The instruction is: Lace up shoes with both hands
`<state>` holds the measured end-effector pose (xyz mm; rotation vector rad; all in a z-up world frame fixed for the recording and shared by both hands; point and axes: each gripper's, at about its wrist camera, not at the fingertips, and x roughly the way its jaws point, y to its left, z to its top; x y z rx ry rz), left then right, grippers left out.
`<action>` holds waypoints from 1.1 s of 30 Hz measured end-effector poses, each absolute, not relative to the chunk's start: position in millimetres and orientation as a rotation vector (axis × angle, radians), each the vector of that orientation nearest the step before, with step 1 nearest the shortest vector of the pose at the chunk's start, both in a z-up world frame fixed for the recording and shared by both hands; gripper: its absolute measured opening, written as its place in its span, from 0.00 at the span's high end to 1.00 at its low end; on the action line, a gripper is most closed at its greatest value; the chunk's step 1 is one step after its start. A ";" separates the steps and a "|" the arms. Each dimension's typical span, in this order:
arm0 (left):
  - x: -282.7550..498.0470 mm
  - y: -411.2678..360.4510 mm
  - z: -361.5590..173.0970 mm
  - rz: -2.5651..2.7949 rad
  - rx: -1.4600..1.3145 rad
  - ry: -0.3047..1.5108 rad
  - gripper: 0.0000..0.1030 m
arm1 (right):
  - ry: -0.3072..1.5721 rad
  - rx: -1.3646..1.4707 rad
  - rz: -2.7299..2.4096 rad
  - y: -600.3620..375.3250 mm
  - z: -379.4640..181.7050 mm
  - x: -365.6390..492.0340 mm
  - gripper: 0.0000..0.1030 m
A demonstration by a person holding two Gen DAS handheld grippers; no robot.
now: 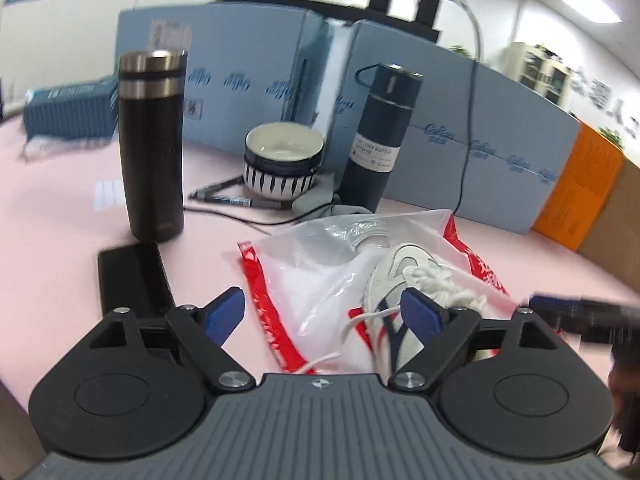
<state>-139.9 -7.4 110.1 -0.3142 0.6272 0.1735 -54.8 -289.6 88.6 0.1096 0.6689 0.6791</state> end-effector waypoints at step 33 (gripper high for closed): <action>-150.4 -13.3 97.1 0.208 -0.172 1.070 0.10 | 0.962 -0.064 0.592 -194.0 99.8 -138.3 0.00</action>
